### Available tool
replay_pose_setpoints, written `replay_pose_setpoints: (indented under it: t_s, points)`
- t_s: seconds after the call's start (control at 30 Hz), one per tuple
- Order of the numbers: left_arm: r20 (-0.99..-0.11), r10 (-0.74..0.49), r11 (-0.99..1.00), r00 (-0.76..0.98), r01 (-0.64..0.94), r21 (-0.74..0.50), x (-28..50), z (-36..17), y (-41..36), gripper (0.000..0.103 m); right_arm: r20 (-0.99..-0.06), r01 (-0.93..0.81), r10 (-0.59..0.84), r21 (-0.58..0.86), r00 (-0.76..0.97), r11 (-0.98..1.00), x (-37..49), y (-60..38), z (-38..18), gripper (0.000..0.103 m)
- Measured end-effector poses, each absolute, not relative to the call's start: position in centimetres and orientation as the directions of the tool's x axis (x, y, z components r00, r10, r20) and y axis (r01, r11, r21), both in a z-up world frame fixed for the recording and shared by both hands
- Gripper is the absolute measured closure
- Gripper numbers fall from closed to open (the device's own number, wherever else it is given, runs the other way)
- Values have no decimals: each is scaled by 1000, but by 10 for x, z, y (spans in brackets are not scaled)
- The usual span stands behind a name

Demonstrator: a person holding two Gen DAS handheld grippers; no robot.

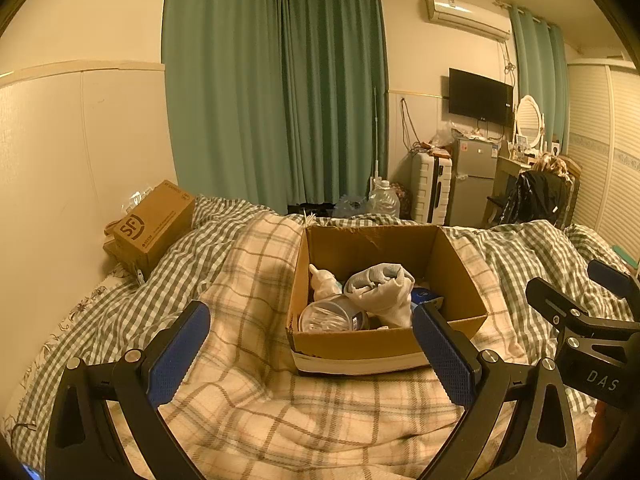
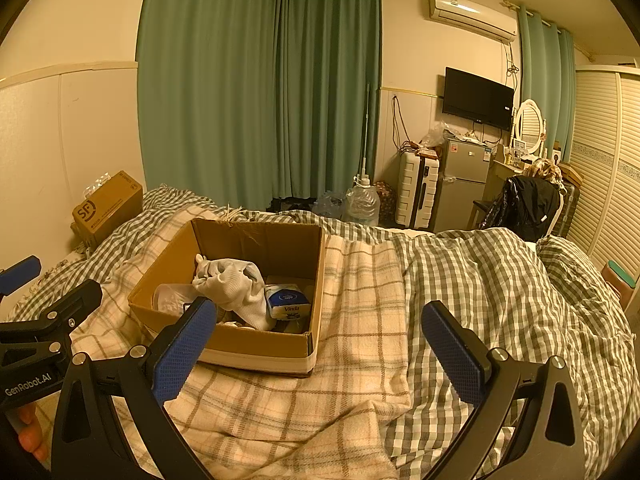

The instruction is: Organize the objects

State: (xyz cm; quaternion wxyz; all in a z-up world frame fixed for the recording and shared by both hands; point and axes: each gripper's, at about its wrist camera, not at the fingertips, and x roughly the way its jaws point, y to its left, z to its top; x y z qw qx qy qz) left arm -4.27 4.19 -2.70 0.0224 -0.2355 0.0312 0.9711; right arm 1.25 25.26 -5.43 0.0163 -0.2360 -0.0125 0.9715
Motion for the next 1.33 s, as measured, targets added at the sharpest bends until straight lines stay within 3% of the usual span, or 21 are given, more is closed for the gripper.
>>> replay_pose_setpoints:
  t_s: [1.33]
  points:
    - [-460,25,-997,-888,-53,48,-41,-31,40,0,-467,-20,32,-31,-884,-999,14,251,-59,0]
